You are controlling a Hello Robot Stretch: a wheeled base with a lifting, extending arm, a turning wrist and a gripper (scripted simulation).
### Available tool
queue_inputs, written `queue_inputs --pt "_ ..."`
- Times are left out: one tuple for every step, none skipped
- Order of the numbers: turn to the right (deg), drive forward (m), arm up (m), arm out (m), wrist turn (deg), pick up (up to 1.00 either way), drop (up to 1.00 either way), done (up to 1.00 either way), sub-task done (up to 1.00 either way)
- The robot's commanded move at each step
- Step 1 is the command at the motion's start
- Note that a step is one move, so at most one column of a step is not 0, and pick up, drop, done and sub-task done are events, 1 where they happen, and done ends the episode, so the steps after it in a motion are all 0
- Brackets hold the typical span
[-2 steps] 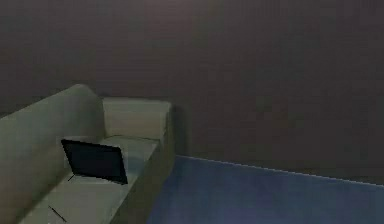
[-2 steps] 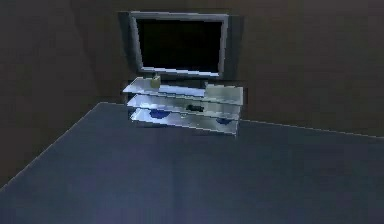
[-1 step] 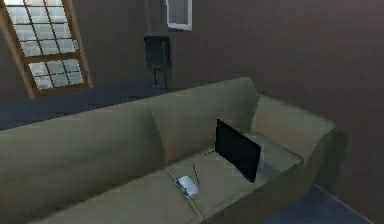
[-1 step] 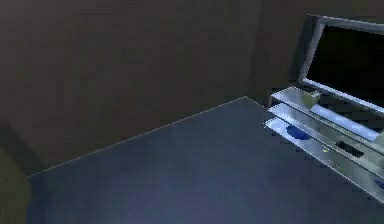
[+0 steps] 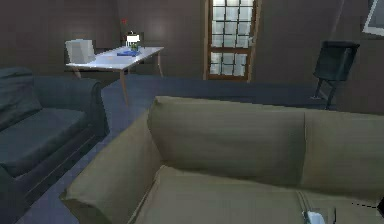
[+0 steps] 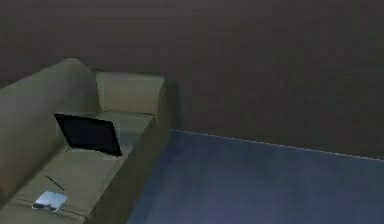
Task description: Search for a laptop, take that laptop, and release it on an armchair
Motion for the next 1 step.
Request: queue_inputs --pt "-33.0 0.0 0.0 0.0 0.0 0.0 0.0 0.0 0.0"
